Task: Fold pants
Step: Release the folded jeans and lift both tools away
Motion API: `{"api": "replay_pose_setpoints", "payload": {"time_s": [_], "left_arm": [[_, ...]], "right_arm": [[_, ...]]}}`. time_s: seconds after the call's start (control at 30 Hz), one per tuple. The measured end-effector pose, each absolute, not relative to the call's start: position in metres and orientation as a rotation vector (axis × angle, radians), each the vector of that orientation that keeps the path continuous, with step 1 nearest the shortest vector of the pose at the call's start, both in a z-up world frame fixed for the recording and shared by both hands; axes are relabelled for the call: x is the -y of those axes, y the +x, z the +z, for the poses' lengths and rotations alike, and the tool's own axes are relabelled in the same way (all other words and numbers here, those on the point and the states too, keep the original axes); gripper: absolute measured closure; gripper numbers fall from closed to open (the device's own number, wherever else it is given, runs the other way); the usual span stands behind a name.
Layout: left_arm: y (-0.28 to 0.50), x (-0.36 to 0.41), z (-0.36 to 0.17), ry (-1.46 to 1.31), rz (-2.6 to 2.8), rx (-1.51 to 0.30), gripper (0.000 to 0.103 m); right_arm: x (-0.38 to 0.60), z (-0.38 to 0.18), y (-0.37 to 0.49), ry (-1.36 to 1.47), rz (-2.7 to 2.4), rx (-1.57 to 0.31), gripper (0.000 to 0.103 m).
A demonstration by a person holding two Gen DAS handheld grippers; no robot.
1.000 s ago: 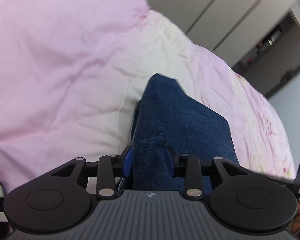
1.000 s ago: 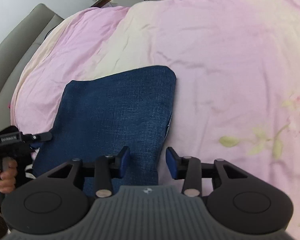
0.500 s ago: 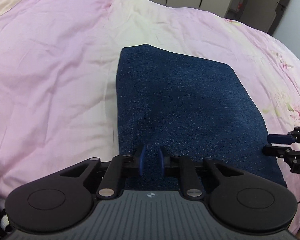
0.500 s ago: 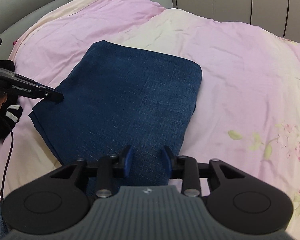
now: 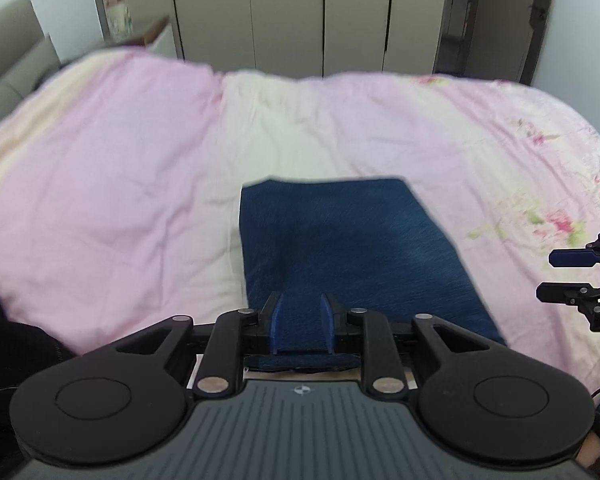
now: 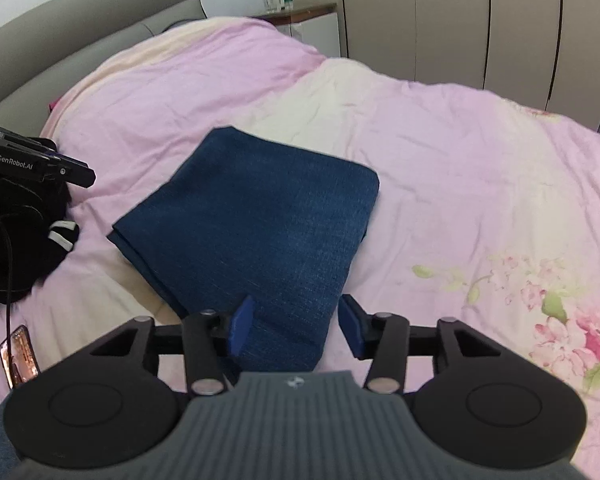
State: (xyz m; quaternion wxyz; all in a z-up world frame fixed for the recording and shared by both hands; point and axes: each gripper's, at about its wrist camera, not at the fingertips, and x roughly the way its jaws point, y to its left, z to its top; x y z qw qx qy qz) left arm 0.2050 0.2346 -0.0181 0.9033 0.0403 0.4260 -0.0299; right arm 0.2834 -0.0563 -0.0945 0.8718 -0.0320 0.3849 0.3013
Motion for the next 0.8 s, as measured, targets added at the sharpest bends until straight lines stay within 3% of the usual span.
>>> {"api": "replay_pose_setpoints", "payload": {"time_s": [0.17, 0.3, 0.5, 0.8], "left_arm": [[0.15, -0.195, 0.04, 0.173, -0.061, -0.782, 0.055], [0.104, -0.171, 0.07, 0.192, -0.022, -0.687, 0.023], [0.049, -0.148, 0.07, 0.081, 0.088, -0.546, 0.01], [0.011, -0.112, 0.01, 0.055, 0.178, -0.567, 0.01]], "right_arm": [[0.081, -0.032, 0.233, -0.038, 0.635, -0.654, 0.032], [0.098, 0.005, 0.191, -0.022, 0.63, -0.555, 0.019], [0.119, 0.034, 0.128, 0.017, 0.589, -0.459, 0.005], [0.121, 0.011, 0.058, -0.025, 0.436, -0.398, 0.005]]}}
